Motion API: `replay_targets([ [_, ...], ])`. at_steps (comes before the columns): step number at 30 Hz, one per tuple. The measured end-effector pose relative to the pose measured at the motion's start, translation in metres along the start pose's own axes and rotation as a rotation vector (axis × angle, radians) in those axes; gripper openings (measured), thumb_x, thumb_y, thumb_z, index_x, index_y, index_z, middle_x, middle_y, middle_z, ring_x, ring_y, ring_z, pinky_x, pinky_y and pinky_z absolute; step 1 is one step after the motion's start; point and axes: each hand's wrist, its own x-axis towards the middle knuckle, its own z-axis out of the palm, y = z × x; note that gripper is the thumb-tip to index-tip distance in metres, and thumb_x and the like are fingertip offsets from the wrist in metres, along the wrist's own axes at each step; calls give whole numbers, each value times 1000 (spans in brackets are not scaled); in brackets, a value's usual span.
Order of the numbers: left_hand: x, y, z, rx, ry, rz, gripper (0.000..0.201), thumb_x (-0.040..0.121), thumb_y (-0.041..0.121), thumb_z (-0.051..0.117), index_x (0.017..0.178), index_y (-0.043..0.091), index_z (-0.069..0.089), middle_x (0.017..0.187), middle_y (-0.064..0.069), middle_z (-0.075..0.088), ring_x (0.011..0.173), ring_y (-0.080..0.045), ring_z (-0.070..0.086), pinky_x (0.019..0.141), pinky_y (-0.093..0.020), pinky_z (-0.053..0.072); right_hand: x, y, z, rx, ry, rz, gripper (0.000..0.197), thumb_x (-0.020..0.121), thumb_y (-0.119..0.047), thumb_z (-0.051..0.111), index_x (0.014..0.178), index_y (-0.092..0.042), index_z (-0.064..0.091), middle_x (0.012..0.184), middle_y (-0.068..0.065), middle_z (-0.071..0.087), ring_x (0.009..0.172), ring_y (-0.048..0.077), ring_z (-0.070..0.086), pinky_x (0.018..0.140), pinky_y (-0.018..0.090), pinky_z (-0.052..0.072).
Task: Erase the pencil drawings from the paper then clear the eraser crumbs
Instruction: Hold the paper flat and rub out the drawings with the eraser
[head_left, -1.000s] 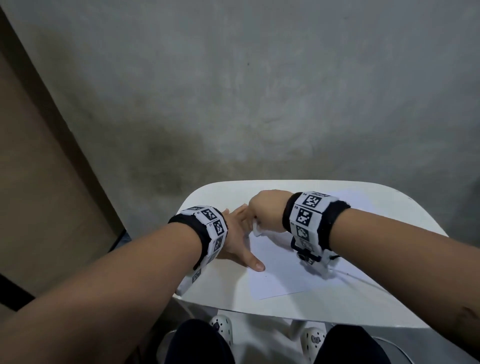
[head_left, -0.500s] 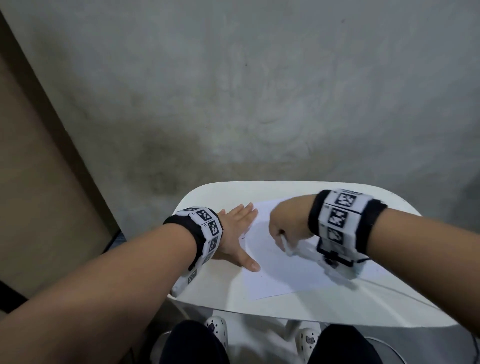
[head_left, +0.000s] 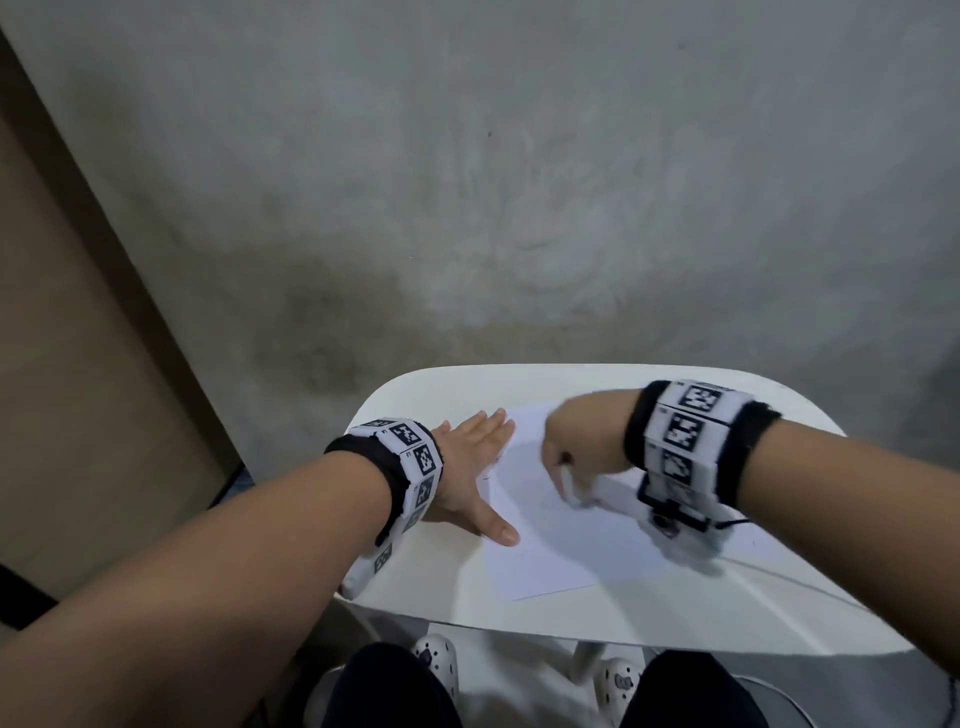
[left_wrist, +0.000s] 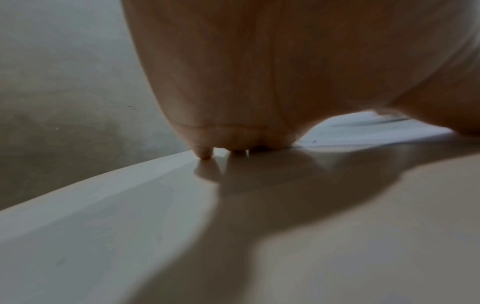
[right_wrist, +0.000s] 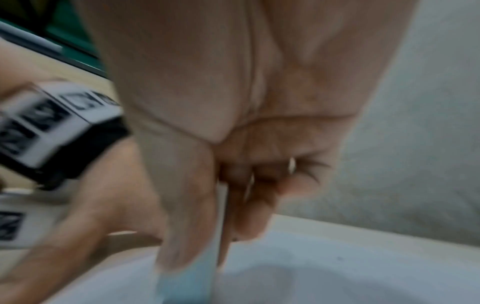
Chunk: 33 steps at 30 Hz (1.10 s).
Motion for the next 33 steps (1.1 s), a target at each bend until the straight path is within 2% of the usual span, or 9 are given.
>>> replay_targets([
  [4,0,-2,-2,-30,-24,9,133,70,74,68,151,29,-26,159,4,-31,146,-16,-27,119,-47,-10,22,-10,0,70,196,-22,18,75,-16,72,91,-24,72,84,-9,69,83,14,62,76,29,51],
  [8,1,-2,0,0,-14,-4,133,72,75,66,151,22,-27,157,4,-34,146,-14,-27,120,-45,-9,-4,5,12,-67,99,-24,17,74,-15,69,89,-23,73,87,-9,73,74,10,56,65,21,43],
  [12,1,-1,3,12,13,-5,133,72,75,65,151,21,-27,157,5,-34,146,-13,-27,120,-44,-9,-21,13,9,-148,-66,37,18,76,-14,71,91,-23,73,97,-7,73,80,14,58,57,19,38],
  [15,5,-4,5,8,22,-1,136,67,79,66,152,25,-26,159,5,-31,147,-15,-25,119,-47,-8,1,-4,0,-138,21,16,17,73,-17,71,89,-22,74,87,-6,73,76,14,60,58,19,40],
  [19,8,-8,5,-25,38,18,136,62,81,67,153,33,-21,162,5,-24,149,-15,-21,120,-51,-6,11,-14,0,-19,127,-56,15,76,-19,73,90,-24,73,86,-8,70,80,12,60,73,25,48],
  [22,4,-4,4,15,17,-7,135,69,78,65,151,22,-26,158,5,-33,147,-14,-26,120,-46,-8,-12,10,8,-93,56,8,19,75,-17,72,92,-26,73,91,-9,71,78,11,55,69,22,40],
  [27,2,-4,3,-10,9,-20,134,70,76,66,151,22,-27,158,6,-33,147,-13,-26,120,-45,-9,-23,18,6,-151,-20,70,23,75,-14,69,95,-24,74,92,-7,72,79,15,57,57,17,37],
  [30,-8,7,-2,-25,35,-23,130,71,71,71,154,27,-19,164,4,-19,150,-17,-15,120,-45,-1,6,-11,-2,-68,164,-34,22,75,-21,70,96,-27,72,89,-7,70,85,17,63,66,20,46],
  [33,-15,13,-7,-103,56,-61,112,76,60,74,157,29,2,164,4,8,151,-17,5,119,-39,8,17,-31,2,-13,205,-115,18,76,-19,70,92,-27,71,88,-9,69,87,17,65,76,28,52],
])
